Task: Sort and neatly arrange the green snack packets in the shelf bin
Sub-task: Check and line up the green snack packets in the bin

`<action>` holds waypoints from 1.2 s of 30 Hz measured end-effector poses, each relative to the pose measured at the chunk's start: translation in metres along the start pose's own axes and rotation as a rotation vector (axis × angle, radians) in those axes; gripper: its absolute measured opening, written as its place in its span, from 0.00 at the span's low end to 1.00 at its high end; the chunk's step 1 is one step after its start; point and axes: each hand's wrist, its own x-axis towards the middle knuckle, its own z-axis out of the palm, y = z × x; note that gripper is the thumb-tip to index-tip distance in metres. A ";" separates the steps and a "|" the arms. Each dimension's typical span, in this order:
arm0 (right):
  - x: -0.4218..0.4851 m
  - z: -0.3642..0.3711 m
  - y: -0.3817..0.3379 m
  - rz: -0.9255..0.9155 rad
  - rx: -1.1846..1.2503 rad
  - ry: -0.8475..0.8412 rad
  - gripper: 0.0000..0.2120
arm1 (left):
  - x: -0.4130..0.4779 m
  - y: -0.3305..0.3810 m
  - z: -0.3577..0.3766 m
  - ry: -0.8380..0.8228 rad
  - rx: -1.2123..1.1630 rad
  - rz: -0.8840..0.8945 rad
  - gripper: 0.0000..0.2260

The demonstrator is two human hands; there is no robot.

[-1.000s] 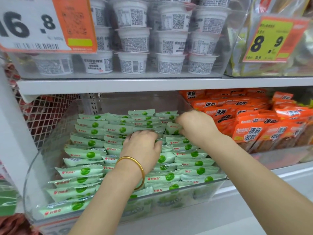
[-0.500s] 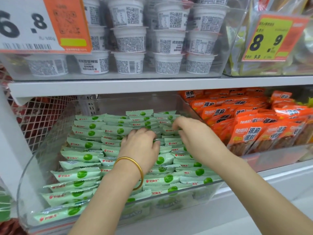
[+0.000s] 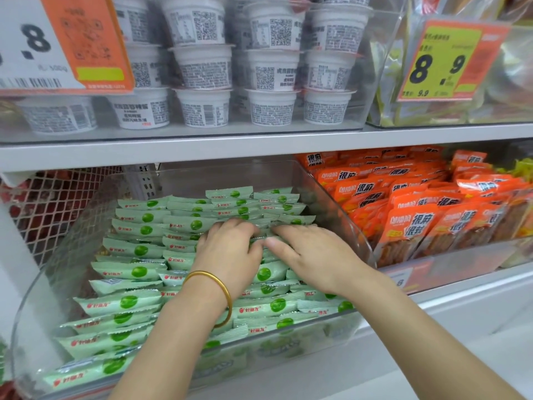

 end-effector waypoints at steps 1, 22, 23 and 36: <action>-0.001 -0.003 -0.001 0.001 0.068 0.056 0.22 | 0.000 0.000 0.000 0.002 -0.007 0.004 0.14; 0.048 -0.008 0.000 0.174 -0.249 0.347 0.09 | -0.012 -0.004 -0.013 0.084 -0.156 0.060 0.15; 0.048 -0.007 -0.001 0.174 -0.256 0.335 0.08 | -0.013 -0.003 -0.013 0.083 -0.158 0.060 0.15; 0.035 0.001 0.000 0.157 -0.203 0.613 0.04 | -0.019 -0.004 -0.017 0.110 -0.199 0.074 0.15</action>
